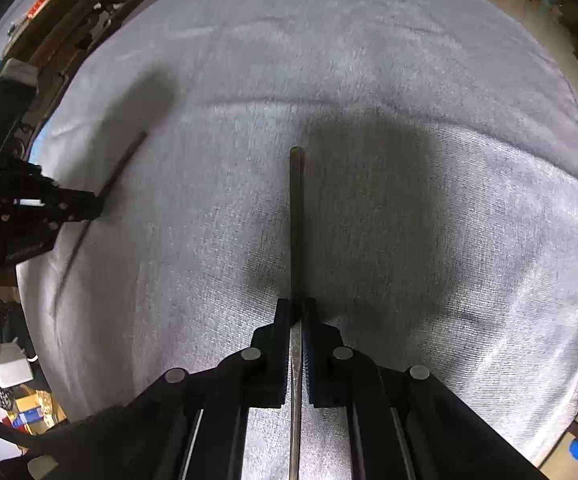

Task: Organize utensils
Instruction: 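Grasp the last dark stick with the left gripper while the right gripper holds its stick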

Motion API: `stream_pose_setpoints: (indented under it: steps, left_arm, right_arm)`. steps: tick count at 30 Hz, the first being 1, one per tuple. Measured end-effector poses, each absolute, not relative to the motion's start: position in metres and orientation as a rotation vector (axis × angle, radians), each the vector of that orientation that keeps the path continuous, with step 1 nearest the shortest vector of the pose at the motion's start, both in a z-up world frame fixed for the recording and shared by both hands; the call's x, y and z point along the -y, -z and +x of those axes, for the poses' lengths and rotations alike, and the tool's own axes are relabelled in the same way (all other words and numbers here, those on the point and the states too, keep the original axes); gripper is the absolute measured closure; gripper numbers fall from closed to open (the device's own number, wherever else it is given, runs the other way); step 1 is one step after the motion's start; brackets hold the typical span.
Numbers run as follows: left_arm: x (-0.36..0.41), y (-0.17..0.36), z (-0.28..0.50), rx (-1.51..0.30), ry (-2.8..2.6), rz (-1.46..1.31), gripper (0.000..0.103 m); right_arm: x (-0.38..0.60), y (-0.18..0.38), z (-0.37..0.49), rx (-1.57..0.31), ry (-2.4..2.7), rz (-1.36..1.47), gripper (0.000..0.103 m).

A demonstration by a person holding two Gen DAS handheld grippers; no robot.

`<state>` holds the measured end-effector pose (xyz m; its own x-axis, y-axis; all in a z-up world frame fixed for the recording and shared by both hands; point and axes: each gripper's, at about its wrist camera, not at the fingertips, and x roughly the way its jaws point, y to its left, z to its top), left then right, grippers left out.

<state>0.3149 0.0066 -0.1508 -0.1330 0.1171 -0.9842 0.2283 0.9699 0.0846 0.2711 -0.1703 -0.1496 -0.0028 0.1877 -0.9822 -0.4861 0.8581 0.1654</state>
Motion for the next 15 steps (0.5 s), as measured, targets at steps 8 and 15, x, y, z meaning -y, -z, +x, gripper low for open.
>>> stream_pose_setpoints:
  steps: [8,15]
  left_arm:
    - [-0.011,0.156,0.316,-1.722,0.084,0.208,0.096]
    - [-0.003,0.158,0.298,-1.719,0.094,0.236,0.098]
  right_arm:
    - [0.148,0.153,0.283,-1.584,-0.503,-0.386,0.094]
    - [0.155,0.151,0.279,-1.568,-0.484,-0.332,0.096]
